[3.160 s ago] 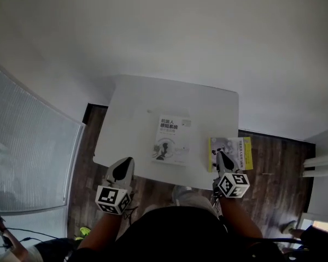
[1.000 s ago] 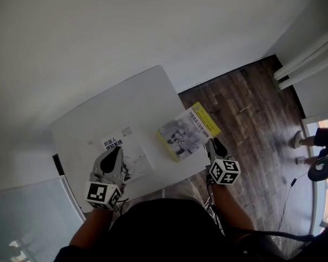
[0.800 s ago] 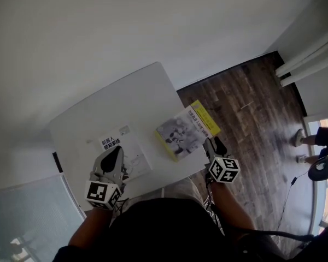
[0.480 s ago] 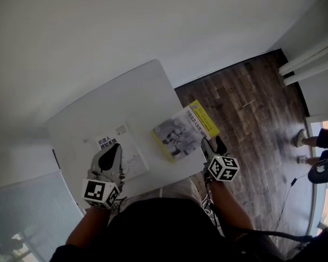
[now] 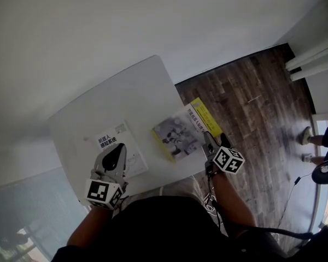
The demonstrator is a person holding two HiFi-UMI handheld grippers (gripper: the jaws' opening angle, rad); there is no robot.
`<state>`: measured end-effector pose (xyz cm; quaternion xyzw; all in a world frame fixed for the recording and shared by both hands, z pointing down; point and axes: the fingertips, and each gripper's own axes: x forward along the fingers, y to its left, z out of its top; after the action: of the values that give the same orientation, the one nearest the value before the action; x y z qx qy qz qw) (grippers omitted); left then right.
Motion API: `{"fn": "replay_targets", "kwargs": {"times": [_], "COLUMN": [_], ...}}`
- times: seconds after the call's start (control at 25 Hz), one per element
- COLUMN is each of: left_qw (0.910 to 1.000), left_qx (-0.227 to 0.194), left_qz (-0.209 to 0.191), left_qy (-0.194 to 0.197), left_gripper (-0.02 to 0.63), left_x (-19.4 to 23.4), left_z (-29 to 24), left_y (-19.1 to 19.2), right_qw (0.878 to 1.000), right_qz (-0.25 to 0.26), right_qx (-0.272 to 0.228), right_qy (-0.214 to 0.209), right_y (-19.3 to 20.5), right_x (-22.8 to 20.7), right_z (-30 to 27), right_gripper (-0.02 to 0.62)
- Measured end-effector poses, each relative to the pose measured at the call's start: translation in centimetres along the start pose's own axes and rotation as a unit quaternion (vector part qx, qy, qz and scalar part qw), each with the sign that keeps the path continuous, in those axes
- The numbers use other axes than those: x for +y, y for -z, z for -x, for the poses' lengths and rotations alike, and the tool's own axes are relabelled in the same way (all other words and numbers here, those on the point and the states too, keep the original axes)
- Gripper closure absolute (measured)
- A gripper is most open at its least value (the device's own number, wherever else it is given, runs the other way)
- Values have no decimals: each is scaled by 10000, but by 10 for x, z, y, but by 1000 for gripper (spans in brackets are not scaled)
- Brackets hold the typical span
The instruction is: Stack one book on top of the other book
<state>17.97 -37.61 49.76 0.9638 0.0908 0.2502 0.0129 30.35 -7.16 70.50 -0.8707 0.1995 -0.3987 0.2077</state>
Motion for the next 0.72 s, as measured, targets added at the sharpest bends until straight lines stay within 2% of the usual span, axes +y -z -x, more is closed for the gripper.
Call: {"fn": "replay_targets", "kwargs": {"times": [0.28, 0.56, 0.72], "left_qw": [9998, 9994, 9994], "left_qx": [69, 70, 84], "left_qz": [-26, -293, -255], "left_qy": [-165, -197, -231], "left_gripper": [601, 601, 601], "left_x": [11, 13, 14], "left_z": [-1, -4, -7], "left_y": [0, -2, -4], "right_qw": [9986, 9976, 9922], "right_qz": [-499, -559, -1141], "right_qx": [186, 397, 469], "right_qy": [-1, -6, -155], "right_y": [5, 14, 20], "right_x": [-12, -16, -19], "right_z": [-14, -27, -34], "right_gripper": [196, 196, 196]}}
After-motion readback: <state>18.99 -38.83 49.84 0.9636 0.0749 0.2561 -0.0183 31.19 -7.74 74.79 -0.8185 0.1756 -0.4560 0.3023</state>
